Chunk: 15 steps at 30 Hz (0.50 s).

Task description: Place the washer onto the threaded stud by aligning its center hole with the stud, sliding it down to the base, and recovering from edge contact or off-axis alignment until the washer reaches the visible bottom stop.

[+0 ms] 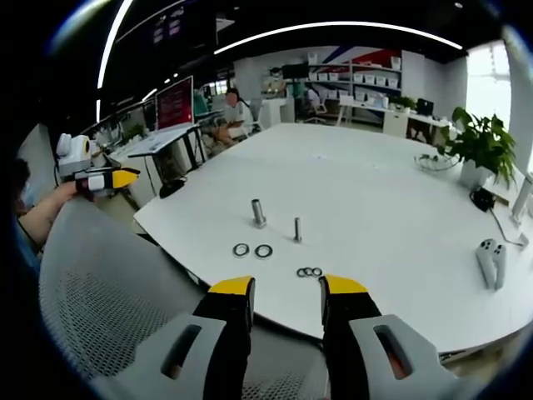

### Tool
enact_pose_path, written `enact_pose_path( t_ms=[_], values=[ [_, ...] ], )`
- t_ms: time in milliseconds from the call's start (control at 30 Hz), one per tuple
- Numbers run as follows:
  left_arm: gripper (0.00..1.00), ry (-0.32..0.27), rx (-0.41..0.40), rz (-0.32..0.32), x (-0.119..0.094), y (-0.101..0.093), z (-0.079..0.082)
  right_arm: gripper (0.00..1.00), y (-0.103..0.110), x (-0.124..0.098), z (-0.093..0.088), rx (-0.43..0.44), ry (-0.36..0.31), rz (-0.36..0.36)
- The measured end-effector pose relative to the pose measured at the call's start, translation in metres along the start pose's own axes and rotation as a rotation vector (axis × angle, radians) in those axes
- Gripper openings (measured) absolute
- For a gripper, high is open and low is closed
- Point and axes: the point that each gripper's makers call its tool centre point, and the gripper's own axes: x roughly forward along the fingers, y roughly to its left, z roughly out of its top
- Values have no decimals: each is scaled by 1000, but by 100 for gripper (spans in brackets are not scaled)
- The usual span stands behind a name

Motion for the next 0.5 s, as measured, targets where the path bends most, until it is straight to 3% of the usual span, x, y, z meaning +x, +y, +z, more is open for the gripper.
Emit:
enact_pose_path(
  t_ms=[500],
  values=[
    [41, -21, 7, -7, 0, 0, 3, 33, -2, 0, -1, 5, 6, -11]
  ],
)
